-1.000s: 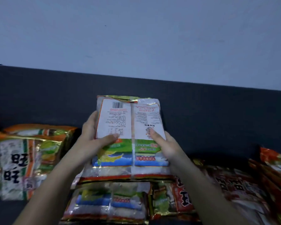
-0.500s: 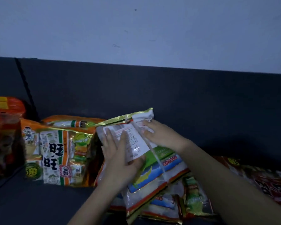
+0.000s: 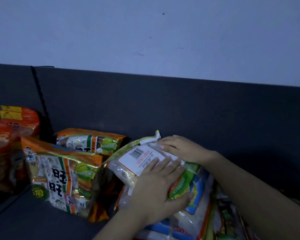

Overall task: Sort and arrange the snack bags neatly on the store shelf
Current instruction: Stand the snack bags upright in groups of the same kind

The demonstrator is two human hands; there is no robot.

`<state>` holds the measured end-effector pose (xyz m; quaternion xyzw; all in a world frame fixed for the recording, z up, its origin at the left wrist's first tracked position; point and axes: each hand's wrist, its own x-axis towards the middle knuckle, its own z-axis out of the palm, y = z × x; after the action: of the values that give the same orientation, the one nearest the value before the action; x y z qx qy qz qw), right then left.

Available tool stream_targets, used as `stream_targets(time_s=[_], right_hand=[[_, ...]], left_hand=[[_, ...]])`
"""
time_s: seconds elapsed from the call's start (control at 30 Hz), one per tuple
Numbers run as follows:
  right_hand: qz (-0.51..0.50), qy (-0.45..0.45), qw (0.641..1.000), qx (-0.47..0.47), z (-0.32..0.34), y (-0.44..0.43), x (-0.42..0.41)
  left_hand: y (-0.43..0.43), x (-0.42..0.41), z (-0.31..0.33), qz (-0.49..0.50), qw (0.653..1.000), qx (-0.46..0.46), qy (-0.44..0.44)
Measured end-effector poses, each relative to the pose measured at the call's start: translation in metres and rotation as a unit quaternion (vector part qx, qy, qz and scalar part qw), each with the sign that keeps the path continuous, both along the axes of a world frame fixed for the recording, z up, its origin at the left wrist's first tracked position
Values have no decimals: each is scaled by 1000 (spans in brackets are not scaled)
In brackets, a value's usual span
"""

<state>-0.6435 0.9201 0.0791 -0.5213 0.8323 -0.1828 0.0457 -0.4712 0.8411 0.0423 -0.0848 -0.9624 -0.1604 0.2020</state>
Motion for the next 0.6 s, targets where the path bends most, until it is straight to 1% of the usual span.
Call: stream_targets(time_s=[0.07,0.1,0.13,0.17,0.2,0.23,0.3,0.33,0.37,0.43,0.47,0.53,0.57,0.6], right_hand=[[-39,-8,994,-104,11,7,9],[-64,-28,985,-157,17,14,16],[-79,-55,976,-193,22,22,26],[-84,-84,971,-205,25,30,37],[-82,-102,973,-190,24,37,48],[-79,-104,980,-151,19,42,56],[-100,-76,990,-61,1,49,64],[-128,-59,989,-46,-6,54,63],[-155,-50,985,-48,-10,61,62],[-179,-69,978,-77,-12,77,62],[-174,-76,979,-76,-14,84,64],[-156,-51,986,-36,-27,91,73],[-152,-53,986,-33,-35,92,78],[-153,-71,984,-51,-40,91,83]], left_hand=[[5,-7,-4,24,999,-16,25],[8,-10,-5,39,999,-21,31],[12,-12,-5,55,998,-23,28],[18,-16,-5,73,997,-25,28],[27,-19,-5,90,995,-26,20],[37,-21,-5,105,994,-30,-1],[52,-24,-5,130,989,-47,-43],[53,-23,-3,137,989,-45,-45],[48,-21,-1,145,988,-44,-24],[24,-15,-1,168,984,-55,27],[11,-10,0,179,981,-72,22],[-9,-2,9,194,974,-99,-63],[-14,-1,10,193,971,-95,-102],[-15,1,11,196,969,-81,-127]])
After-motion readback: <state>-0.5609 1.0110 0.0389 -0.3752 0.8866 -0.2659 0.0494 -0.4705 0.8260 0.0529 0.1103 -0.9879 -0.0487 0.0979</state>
